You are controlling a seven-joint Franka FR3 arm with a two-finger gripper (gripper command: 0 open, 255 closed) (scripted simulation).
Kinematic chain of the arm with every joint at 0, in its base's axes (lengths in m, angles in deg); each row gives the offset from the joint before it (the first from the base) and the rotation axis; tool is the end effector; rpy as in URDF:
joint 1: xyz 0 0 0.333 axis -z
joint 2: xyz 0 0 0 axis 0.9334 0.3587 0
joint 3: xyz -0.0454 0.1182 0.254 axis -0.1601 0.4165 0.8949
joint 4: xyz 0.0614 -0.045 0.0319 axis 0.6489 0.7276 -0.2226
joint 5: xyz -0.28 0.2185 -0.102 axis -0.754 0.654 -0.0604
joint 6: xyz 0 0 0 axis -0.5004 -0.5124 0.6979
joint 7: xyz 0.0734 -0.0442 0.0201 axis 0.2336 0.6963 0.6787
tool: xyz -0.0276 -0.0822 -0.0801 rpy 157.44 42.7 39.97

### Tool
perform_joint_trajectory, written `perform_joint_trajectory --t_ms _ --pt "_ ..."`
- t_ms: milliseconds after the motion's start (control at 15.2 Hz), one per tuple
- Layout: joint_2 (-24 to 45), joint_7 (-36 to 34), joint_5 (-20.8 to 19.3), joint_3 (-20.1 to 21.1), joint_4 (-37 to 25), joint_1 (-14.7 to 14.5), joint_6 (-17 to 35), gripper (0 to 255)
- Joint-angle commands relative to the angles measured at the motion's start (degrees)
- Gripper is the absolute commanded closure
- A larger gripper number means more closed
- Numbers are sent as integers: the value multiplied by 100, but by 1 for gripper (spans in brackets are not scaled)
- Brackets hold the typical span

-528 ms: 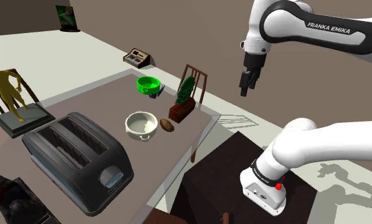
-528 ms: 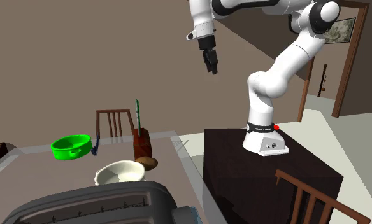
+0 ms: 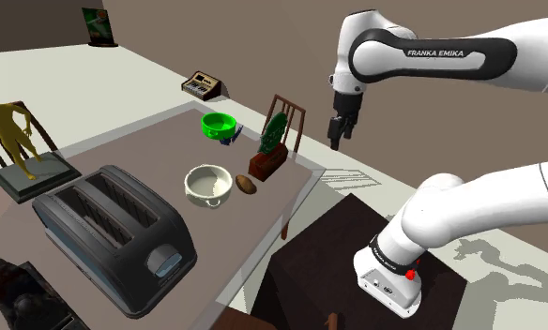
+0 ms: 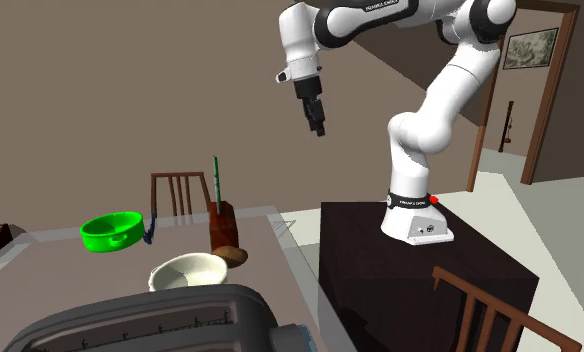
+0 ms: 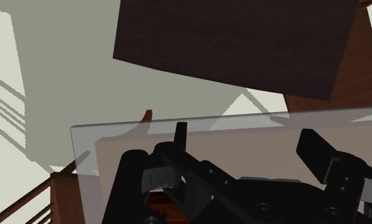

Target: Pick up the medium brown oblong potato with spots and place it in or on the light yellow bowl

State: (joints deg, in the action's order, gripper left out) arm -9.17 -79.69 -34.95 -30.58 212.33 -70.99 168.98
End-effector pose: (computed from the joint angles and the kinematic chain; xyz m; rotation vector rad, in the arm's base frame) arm 0.3280 0.0008 0.4532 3.0676 0.2144 -0.3726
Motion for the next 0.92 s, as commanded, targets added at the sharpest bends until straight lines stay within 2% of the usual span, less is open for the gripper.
perform_joint_trajectory --t_ms 0,396,858 --pt "412 -37 31 37 13 -42 437 0" --pt "1645 -135 91 154 -159 -152 1500 0" --pt "3199 -253 88 287 -723 -259 2495 0"
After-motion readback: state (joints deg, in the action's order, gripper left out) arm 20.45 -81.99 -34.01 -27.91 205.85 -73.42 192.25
